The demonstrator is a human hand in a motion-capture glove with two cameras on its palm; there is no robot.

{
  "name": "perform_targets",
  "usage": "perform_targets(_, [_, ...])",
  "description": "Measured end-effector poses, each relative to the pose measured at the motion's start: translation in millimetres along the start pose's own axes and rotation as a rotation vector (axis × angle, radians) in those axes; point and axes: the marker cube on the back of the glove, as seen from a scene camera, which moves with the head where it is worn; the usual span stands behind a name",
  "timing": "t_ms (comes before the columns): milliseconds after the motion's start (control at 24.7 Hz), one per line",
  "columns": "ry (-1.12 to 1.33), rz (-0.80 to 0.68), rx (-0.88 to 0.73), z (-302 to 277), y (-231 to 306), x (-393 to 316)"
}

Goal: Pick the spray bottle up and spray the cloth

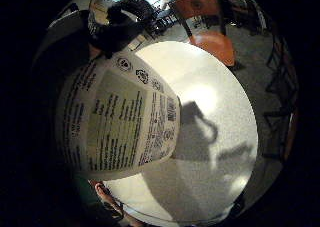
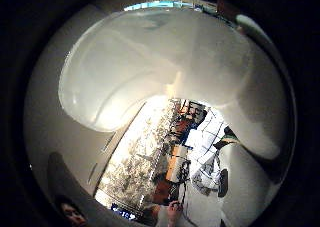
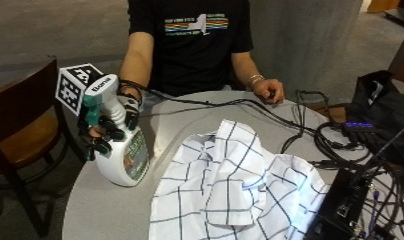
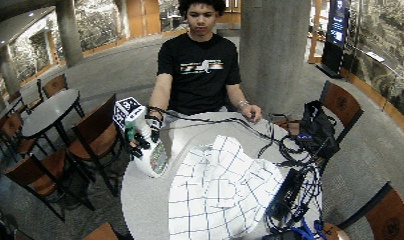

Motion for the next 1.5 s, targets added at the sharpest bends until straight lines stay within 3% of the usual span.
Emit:
perform_targets(486, [-0.037, -0.02, 0.102, -10.7, -32.6, -15.1])
perform_targets(851, [0.001, -0.067, -0.027, 1.8, -13.9, -0.9])
perform_targets(1215, [-0.011, -0.167, -0.357, 3.3, -11.0, -47.4])
perform_targets(1499, [0.029, -0.137, -0.659, 32.8, 1.9, -86.8])
